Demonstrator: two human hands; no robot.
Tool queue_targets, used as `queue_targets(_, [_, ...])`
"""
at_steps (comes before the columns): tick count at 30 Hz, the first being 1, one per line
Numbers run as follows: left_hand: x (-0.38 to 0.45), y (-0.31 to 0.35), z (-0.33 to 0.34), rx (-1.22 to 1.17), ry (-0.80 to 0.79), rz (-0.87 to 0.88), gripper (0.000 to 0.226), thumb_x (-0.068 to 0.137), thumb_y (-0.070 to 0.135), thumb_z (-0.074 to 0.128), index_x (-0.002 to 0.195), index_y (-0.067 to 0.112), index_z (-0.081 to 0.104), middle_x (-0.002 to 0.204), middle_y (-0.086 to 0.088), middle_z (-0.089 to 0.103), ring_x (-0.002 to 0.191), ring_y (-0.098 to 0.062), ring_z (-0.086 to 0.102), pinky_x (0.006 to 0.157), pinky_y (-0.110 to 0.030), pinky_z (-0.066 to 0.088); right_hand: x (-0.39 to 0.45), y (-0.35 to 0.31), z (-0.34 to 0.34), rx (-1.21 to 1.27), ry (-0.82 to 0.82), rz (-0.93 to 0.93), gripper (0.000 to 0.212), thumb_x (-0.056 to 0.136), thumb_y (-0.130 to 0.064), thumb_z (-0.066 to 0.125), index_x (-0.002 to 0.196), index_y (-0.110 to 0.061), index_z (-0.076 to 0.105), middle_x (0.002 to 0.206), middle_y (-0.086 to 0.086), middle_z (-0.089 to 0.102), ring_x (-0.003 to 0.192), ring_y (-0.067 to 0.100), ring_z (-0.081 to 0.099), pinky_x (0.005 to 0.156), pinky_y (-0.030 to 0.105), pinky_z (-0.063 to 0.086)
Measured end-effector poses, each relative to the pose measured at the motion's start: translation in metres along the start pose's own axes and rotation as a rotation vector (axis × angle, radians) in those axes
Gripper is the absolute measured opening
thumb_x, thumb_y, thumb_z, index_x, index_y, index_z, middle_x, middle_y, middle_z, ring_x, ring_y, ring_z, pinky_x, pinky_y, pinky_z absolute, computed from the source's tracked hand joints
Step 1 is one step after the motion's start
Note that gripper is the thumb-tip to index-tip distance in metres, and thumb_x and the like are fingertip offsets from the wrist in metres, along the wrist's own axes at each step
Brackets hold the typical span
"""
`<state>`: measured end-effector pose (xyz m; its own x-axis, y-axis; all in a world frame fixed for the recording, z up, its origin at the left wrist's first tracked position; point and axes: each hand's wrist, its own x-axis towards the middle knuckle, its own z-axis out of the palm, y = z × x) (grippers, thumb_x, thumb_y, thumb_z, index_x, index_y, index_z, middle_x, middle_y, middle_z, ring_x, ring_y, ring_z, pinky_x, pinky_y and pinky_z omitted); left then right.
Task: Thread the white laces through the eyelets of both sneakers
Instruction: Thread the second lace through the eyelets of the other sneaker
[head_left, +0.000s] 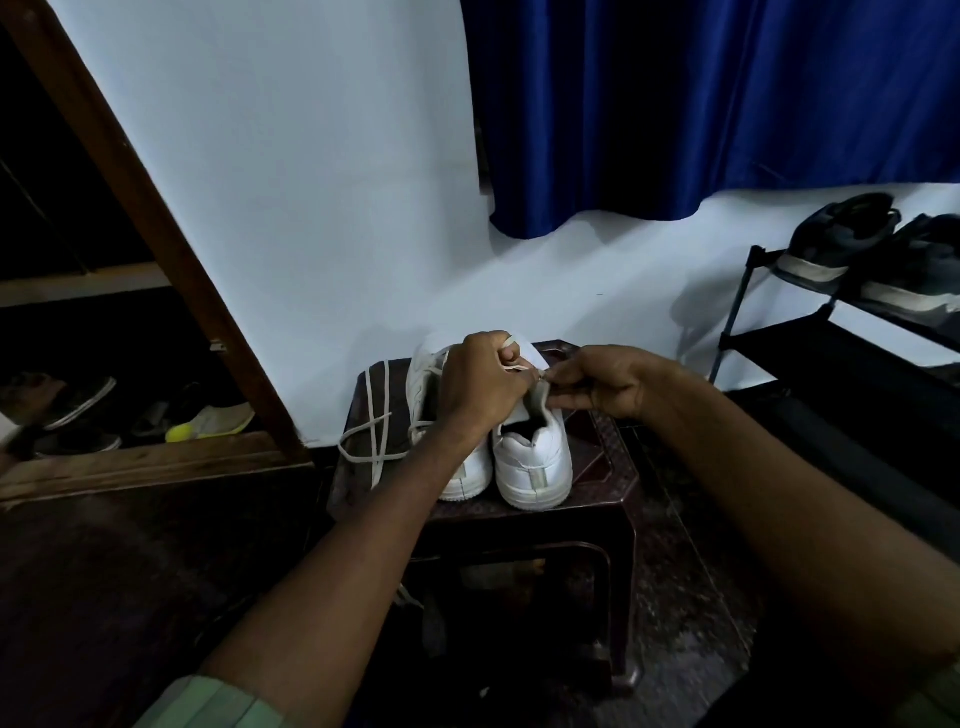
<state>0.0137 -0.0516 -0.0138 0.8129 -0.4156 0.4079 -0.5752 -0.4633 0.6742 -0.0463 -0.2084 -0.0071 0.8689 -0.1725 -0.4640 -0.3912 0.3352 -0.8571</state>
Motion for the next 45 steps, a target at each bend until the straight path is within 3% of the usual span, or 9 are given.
queue_targets(8, [0.001, -0.004, 0.001, -0.046, -0.037, -0.019, 0.027, 0.069, 0.020, 0.083, 0.061, 0.019, 0.057, 0.060, 0.004, 0.063, 0.058, -0.014, 0.059, 0.055, -0.034, 0.048, 0.001, 0.006, -0.001, 0.038, 0.061, -0.071, 0.014, 0.096, 0.012, 0.054, 0.095, 0.006, 0.066, 0.089, 0.015, 0.072, 0.072, 0.020, 0.075, 0.060, 0.029, 0.062])
queue_targets(13, [0.006, 0.003, -0.017, -0.700, -0.154, -0.397, 0.016, 0.083, 0.005, 0.082, 0.087, 0.014, 0.070, 0.073, -0.004, 0.070, 0.062, -0.013, 0.064, 0.059, -0.026, 0.050, 0.001, -0.002, -0.006, -0.028, 0.171, -0.068, 0.018, 0.100, 0.006, 0.045, 0.100, 0.002, 0.063, 0.096, 0.019, 0.068, 0.081, 0.030, 0.071, 0.064, 0.039, 0.063])
queue_targets(19, [0.020, 0.004, -0.039, -0.895, -0.101, -0.563, 0.013, 0.087, 0.011, 0.075, 0.097, 0.019, 0.072, 0.097, -0.006, 0.080, 0.069, -0.013, 0.066, 0.059, -0.020, 0.046, 0.001, -0.020, -0.026, 0.525, 0.187, -0.128, 0.031, 0.107, -0.008, 0.028, 0.080, -0.013, 0.044, 0.060, 0.003, 0.049, 0.057, 0.019, 0.054, 0.053, 0.034, 0.056])
queue_targets(22, [0.023, -0.001, -0.045, -0.710, -0.163, -0.459, 0.013, 0.092, 0.012, 0.071, 0.104, 0.012, 0.076, 0.093, -0.005, 0.081, 0.073, -0.016, 0.070, 0.059, -0.020, 0.050, -0.003, -0.018, -0.027, 0.022, 0.272, -0.234, 0.025, 0.100, -0.015, 0.051, 0.076, -0.017, 0.048, 0.055, -0.004, 0.028, 0.041, 0.011, 0.021, 0.040, 0.020, 0.021])
queue_targets(27, [0.021, -0.002, -0.050, -0.405, -0.074, -0.205, 0.016, 0.097, 0.024, 0.069, 0.096, 0.012, 0.080, 0.085, -0.001, 0.080, 0.069, -0.016, 0.073, 0.058, -0.020, 0.051, -0.021, -0.016, -0.020, -0.880, 0.087, -0.334, 0.020, 0.087, -0.029, 0.081, 0.078, -0.011, 0.079, 0.059, -0.004, 0.055, 0.049, 0.008, 0.038, 0.044, 0.020, 0.026])
queue_targets(32, [0.022, -0.011, -0.047, -0.267, -0.035, -0.121, 0.007, 0.088, 0.029, 0.070, 0.089, 0.028, 0.076, 0.079, 0.008, 0.078, 0.071, -0.016, 0.075, 0.072, -0.032, 0.058, -0.023, -0.023, -0.018, -0.056, 0.024, -0.458, 0.027, 0.100, -0.009, 0.047, 0.076, -0.016, 0.057, 0.098, 0.014, 0.071, 0.084, 0.017, 0.065, 0.058, 0.021, 0.051])
queue_targets(35, [0.025, -0.019, -0.042, -0.159, -0.044, -0.104, 0.016, 0.084, 0.039, 0.075, 0.095, 0.032, 0.067, 0.080, 0.012, 0.074, 0.077, -0.009, 0.071, 0.079, -0.032, 0.056, -0.015, -0.024, -0.025, 0.532, -0.026, -0.340, 0.035, 0.102, -0.019, 0.042, 0.068, -0.018, 0.044, 0.064, 0.006, 0.051, 0.057, 0.022, 0.056, 0.072, 0.033, 0.055])
queue_targets(38, [0.024, -0.022, -0.039, -0.077, -0.079, -0.101, 0.020, 0.088, 0.027, 0.077, 0.105, 0.025, 0.066, 0.082, 0.014, 0.070, 0.075, -0.001, 0.063, 0.074, -0.026, 0.047, -0.010, -0.017, -0.025, 0.140, 0.148, -0.281, 0.032, 0.101, -0.026, 0.051, 0.072, -0.019, 0.041, 0.058, -0.003, 0.025, 0.041, 0.012, 0.020, 0.041, 0.021, 0.025])
queue_targets(45, [0.020, -0.031, -0.034, 0.036, -0.168, -0.036, 0.017, 0.091, 0.016, 0.067, 0.101, 0.030, 0.071, 0.090, 0.013, 0.071, 0.081, 0.002, 0.064, 0.067, -0.013, 0.041, -0.022, -0.007, -0.011, -0.754, 0.102, -0.356, 0.023, 0.088, -0.031, 0.080, 0.073, -0.014, 0.075, 0.054, -0.009, 0.056, 0.046, 0.004, 0.046, 0.045, 0.017, 0.034])
